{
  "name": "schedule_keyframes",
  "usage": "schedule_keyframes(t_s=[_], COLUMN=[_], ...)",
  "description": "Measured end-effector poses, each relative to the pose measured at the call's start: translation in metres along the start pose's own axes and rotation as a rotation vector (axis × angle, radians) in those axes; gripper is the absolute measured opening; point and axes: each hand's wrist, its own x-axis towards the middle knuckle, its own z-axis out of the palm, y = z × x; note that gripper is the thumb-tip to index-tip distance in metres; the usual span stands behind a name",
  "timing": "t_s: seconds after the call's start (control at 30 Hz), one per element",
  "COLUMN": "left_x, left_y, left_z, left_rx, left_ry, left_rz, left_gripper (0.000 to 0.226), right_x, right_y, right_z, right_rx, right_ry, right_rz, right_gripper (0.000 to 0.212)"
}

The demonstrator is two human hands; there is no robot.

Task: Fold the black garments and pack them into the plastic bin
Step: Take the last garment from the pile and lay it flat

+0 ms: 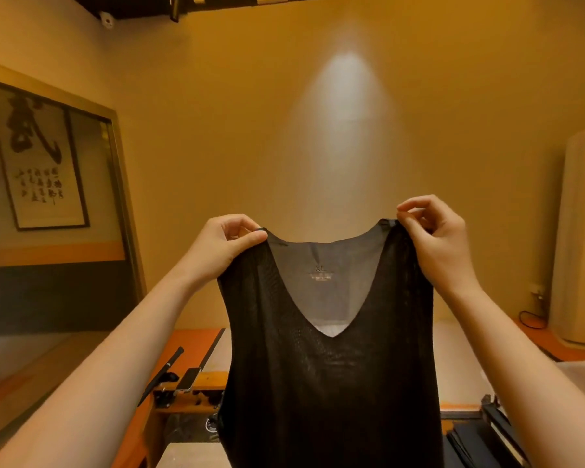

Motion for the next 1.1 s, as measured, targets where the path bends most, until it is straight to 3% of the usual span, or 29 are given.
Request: schedule_keyframes(t_s=[0.17,0.5,0.93,1.1], left_x=[0.021,0.103,0.089,0.051], left_y=[-0.039,-0.056,-0.026,0.003], left_z=[0.024,0.032,0.03,0.02], left_rx=[0.179,0.214,0.2,0.232], left_ry=[-0.037,0.083,0.153,0.151], left_rz=[-0.028,0.034,0.16,0.237], left_gripper=[0.013,0.014,0.014,0.013], right_x=[0.001,0.065,0.07,0.047], right_y=[0.045,0.102,0.075,0.048], right_z=[0.015,0.034,0.029,0.011], right_rx=[-0.035,0.021,0.102,-0.016], right_ry=[-0.008,0.028,0.085,0.125], right_rz=[0.091,0.056,-0.058,-0.155], right_gripper=[0.016,0.016,0.006,0.005])
